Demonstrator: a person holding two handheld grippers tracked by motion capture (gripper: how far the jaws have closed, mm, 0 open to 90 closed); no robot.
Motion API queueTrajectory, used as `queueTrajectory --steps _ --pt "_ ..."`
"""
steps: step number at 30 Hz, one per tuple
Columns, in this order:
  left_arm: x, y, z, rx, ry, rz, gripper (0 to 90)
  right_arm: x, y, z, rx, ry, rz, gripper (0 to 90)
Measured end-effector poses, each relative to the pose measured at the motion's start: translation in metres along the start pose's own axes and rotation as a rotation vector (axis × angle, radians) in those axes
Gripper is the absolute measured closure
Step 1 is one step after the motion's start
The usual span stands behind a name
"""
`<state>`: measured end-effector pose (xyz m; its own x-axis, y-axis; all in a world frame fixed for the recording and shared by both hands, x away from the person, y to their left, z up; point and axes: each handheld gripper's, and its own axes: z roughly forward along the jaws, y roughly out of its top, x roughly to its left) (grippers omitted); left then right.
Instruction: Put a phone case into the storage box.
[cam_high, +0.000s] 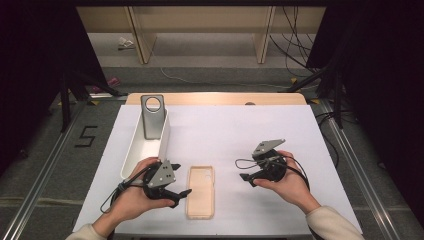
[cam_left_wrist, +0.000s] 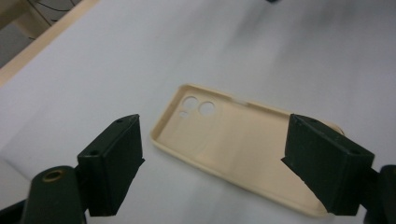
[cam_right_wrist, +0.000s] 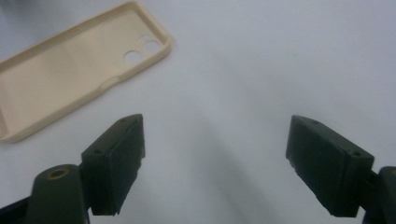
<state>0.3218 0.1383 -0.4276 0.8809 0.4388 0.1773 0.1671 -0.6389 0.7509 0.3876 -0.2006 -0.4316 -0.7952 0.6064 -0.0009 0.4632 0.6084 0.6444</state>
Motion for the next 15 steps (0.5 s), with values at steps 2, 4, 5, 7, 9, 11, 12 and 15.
queueTrajectory --steps 2,4,5,7,9,11,12,15 --pt "-0.003 0.000 0.003 0.027 -0.020 0.027 19.0 -0.004 -0.002 -0.003 -0.020 -0.017 -0.002 16.6" --pt "-0.006 0.001 0.005 0.046 -0.040 0.047 19.2 -0.008 -0.004 -0.006 -0.034 -0.028 0.002 16.7" --pt "-0.008 0.001 0.007 0.052 -0.049 0.056 19.5 -0.011 -0.005 -0.007 -0.036 -0.032 0.008 16.7" --pt "-0.011 0.002 0.009 0.067 -0.065 0.075 20.0 -0.015 -0.007 -0.009 -0.043 -0.042 0.020 16.7" --pt "-0.013 0.002 0.011 0.084 -0.078 0.091 20.6 -0.018 -0.008 -0.010 -0.045 -0.045 0.027 16.7" --pt "-0.015 0.002 0.013 0.098 -0.087 0.103 20.6 -0.021 -0.010 -0.012 -0.047 -0.054 0.040 16.6" --pt "-0.016 0.002 0.015 0.103 -0.093 0.105 20.6 -0.021 -0.010 -0.012 -0.048 -0.055 0.043 16.7" --pt "-0.018 0.002 0.017 0.124 -0.099 0.122 20.6 -0.023 -0.011 -0.013 -0.048 -0.061 0.057 16.6"
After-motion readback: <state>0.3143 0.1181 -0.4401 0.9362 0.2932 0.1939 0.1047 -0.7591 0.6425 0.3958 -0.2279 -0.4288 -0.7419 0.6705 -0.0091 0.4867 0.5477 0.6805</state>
